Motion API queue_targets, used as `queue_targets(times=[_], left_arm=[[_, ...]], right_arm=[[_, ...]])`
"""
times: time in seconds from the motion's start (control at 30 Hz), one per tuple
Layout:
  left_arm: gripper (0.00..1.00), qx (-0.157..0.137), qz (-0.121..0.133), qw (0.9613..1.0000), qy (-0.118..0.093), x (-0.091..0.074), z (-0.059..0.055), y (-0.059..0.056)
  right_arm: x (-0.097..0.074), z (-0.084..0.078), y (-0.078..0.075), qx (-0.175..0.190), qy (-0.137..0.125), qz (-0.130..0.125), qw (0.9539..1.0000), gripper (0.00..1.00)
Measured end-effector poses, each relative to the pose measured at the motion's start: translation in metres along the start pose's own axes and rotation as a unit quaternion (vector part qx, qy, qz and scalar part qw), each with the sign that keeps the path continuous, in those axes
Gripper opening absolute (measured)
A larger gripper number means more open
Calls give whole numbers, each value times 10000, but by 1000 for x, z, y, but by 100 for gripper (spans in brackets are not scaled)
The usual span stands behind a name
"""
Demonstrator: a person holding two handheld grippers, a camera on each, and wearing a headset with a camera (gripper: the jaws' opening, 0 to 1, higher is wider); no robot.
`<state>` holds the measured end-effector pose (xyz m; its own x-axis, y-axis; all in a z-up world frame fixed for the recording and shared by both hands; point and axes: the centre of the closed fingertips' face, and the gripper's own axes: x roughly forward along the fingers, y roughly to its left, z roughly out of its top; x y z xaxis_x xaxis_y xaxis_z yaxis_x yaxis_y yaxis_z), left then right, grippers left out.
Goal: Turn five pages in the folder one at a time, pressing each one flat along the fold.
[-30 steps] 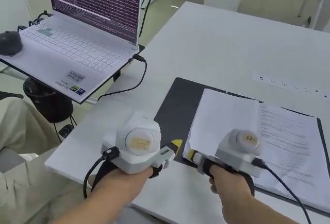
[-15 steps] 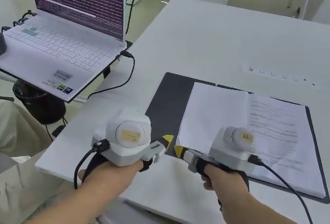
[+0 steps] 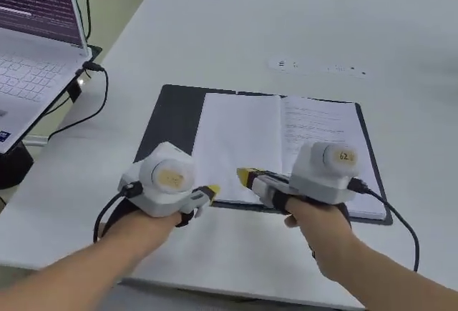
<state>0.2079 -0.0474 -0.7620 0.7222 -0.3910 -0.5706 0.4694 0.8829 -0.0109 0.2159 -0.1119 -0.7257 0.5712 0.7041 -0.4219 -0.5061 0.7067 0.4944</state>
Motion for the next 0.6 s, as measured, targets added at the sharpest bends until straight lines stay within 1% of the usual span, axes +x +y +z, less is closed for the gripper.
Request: queue_targets(times=[0.07, 0.1, 0.13, 0.17, 0.2, 0.23, 0.27, 0.3, 0.33, 0.4, 0.47, 0.6], left_arm=[[28, -22, 94, 9999, 62, 6, -7, 1], [26, -41, 149, 9998, 90, 8, -9, 3], [25, -100, 206, 9997, 86, 9, -11, 4], [24, -128, 240, 9996, 75, 10, -13, 4], [23, -192, 323, 9992, 168, 11, -18, 5], [22, -194, 360, 9988, 255, 11, -23, 6], [21, -208, 375, 9988, 253, 12, -25, 6], [21, -332, 461, 9984, -4, 13, -20, 7], [20, -338, 477, 9983, 42, 11, -23, 7], [20, -327, 539, 9980, -4, 12, -23, 7], [20, -389, 573, 9976, -70, 12, -23, 8], [20, -470, 603, 9969, -202, 11, -23, 9]], right_arm=[[-4, 2, -12, -91, 2, -99, 9999, 0], [-8, 5, -22, -158, -68, -160, 9997, 0], [-9, 6, -25, -162, -78, -174, 9997, 0], [-11, 8, -32, -171, -89, -201, 9996, 0], [-12, 9, -36, -195, -101, -224, 9995, 0], [-14, 10, -44, -245, -116, -272, 9993, 0], [-14, 11, -46, -258, -121, -286, 9992, 0], [-15, 13, -54, -341, -140, -329, 9988, 0], [-15, 14, -57, -361, -136, -357, 9986, 0], [-15, 16, -66, -357, -125, -382, 9986, 0], [-12, 19, -74, -369, -132, -397, 9984, 0], [-2, 25, -83, -437, -115, -377, 9983, 0]])
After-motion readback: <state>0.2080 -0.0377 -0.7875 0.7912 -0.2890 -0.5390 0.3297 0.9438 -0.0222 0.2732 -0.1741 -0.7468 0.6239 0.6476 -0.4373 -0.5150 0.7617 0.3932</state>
